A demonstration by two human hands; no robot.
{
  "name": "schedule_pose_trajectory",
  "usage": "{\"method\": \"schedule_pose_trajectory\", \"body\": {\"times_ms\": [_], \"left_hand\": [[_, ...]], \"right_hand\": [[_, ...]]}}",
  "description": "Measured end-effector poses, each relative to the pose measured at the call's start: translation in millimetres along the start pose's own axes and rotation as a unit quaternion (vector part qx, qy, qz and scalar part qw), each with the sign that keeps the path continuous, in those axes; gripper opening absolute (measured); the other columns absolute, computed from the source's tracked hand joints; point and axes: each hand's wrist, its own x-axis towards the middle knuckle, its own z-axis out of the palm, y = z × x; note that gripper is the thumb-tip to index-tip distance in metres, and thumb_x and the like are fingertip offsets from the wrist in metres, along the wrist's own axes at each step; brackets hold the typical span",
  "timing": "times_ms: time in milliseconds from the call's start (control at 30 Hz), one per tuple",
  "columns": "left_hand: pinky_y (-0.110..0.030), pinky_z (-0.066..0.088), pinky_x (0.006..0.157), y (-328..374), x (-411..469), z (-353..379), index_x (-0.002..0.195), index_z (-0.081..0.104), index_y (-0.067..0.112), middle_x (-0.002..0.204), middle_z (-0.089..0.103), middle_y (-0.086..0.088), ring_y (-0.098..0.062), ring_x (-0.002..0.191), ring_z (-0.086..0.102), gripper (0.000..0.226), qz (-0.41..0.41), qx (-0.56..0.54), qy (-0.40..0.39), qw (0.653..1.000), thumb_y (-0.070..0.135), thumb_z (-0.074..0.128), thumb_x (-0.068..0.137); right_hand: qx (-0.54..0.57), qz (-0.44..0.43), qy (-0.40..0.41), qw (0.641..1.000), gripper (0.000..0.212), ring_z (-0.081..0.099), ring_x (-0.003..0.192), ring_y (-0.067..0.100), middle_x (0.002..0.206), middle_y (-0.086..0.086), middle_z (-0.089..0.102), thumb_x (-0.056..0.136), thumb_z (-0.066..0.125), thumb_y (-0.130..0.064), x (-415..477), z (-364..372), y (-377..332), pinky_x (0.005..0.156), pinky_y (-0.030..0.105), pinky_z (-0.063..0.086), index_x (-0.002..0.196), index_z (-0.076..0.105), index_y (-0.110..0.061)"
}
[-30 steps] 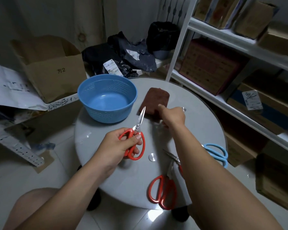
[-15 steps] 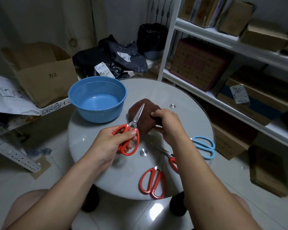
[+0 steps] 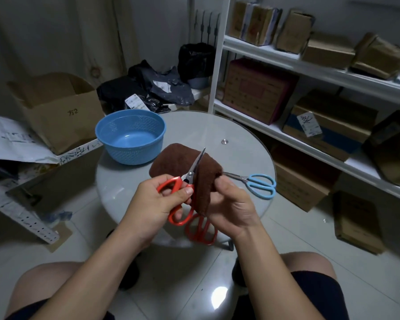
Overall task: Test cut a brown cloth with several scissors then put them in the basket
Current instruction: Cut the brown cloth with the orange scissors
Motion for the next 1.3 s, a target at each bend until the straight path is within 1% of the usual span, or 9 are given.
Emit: {"method": "schedule_pose_trajectory", "body": {"times_ms": [200, 533, 633, 733, 833, 933, 1033, 1167, 1300], "left_hand": [[-0.031, 0.044, 0.049, 2, -25, 7, 0.083, 0.059, -0.007, 0.056, 0.056, -0.018, -0.022, 0.039, 0.050, 0.015, 0.023, 0.072, 0.027, 0.997, -0.001, 0.067, 0.072], [-0.025, 0.045, 0.045, 12, -46, 2, 0.088, 0.063, -0.005, 0.059, 0.063, -0.009, -0.018, 0.043, 0.053, 0.010, 0.015, 0.055, -0.013, 0.998, 0.002, 0.070, 0.085], [-0.025, 0.046, 0.046, 15, -48, 1, 0.086, 0.064, 0.000, 0.061, 0.065, -0.008, -0.016, 0.044, 0.053, 0.004, 0.011, 0.065, -0.019, 0.998, 0.002, 0.067, 0.088], [-0.024, 0.045, 0.047, 13, -52, 1, 0.085, 0.065, 0.000, 0.064, 0.066, -0.011, -0.017, 0.045, 0.051, 0.006, 0.004, 0.059, -0.023, 0.998, 0.004, 0.068, 0.088], [-0.023, 0.041, 0.044, 7, -59, -4, 0.083, 0.064, 0.000, 0.065, 0.064, -0.013, -0.016, 0.043, 0.048, 0.006, -0.012, 0.017, -0.022, 1.000, 0.001, 0.067, 0.087], [-0.024, 0.042, 0.044, 2, -58, -12, 0.084, 0.064, 0.001, 0.068, 0.066, -0.011, -0.016, 0.044, 0.048, 0.005, -0.004, 0.011, 0.021, 1.000, 0.003, 0.066, 0.089], [-0.024, 0.044, 0.044, 2, -53, -10, 0.085, 0.065, 0.002, 0.069, 0.067, -0.009, -0.017, 0.043, 0.050, 0.004, -0.001, 0.003, 0.049, 0.999, 0.004, 0.067, 0.088], [-0.025, 0.049, 0.045, 5, -53, -4, 0.088, 0.062, -0.002, 0.064, 0.065, -0.012, -0.019, 0.041, 0.054, 0.011, -0.009, -0.005, 0.055, 0.998, 0.004, 0.070, 0.085], [-0.025, 0.046, 0.042, 7, -53, -5, 0.088, 0.061, -0.006, 0.062, 0.062, -0.016, -0.019, 0.038, 0.054, 0.011, -0.026, 0.050, 0.035, 0.998, -0.003, 0.069, 0.082]], "right_hand": [[-0.097, 0.019, 0.090, 0.991, 0.050, 0.062, 0.096, 0.043, 0.107, 0.029, 0.064, 0.077, 0.076, -0.008, -4, 25, 9, 0.089, 0.051, 0.052, 0.121, 0.062, 0.011], [0.003, 0.024, 0.226, 0.974, 0.044, 0.066, 0.100, 0.044, 0.102, 0.027, 0.065, 0.064, 0.072, 0.007, -3, 41, 8, 0.106, 0.063, 0.046, 0.107, 0.066, 0.013], [0.025, 0.018, 0.256, 0.966, 0.036, 0.071, 0.077, 0.036, 0.087, 0.021, 0.068, 0.061, 0.071, 0.006, -4, 47, 2, 0.091, 0.054, 0.058, 0.097, 0.068, 0.011], [0.032, 0.018, 0.294, 0.955, 0.010, 0.073, 0.065, 0.032, 0.074, 0.020, 0.072, 0.089, 0.059, 0.008, -3, 49, -4, 0.079, 0.048, 0.061, 0.084, 0.068, 0.009], [0.074, -0.030, 0.337, 0.938, 0.010, 0.074, 0.054, 0.026, 0.068, 0.016, 0.075, 0.096, 0.060, 0.000, -3, 29, -20, 0.044, 0.038, 0.060, 0.093, 0.069, 0.003], [0.076, -0.025, 0.297, 0.951, 0.025, 0.076, 0.081, 0.031, 0.094, 0.020, 0.077, 0.090, 0.064, 0.000, -8, 19, -22, 0.076, 0.047, 0.064, 0.114, 0.067, 0.005], [0.027, 0.012, 0.198, 0.980, 0.055, 0.071, 0.101, 0.031, 0.110, 0.024, 0.071, 0.080, 0.070, -0.007, -14, 21, -1, 0.108, 0.047, 0.048, 0.129, 0.058, 0.012], [-0.054, 0.047, 0.073, 0.995, 0.050, 0.069, 0.100, 0.034, 0.105, 0.022, 0.071, 0.080, 0.074, -0.017, -20, 28, 18, 0.098, 0.048, 0.054, 0.122, 0.061, 0.007], [-0.162, 0.041, 0.091, 0.982, 0.037, 0.069, 0.090, 0.035, 0.100, 0.024, 0.070, 0.087, 0.068, -0.006, -20, 41, 21, 0.091, 0.045, 0.056, 0.120, 0.065, 0.011]]}}
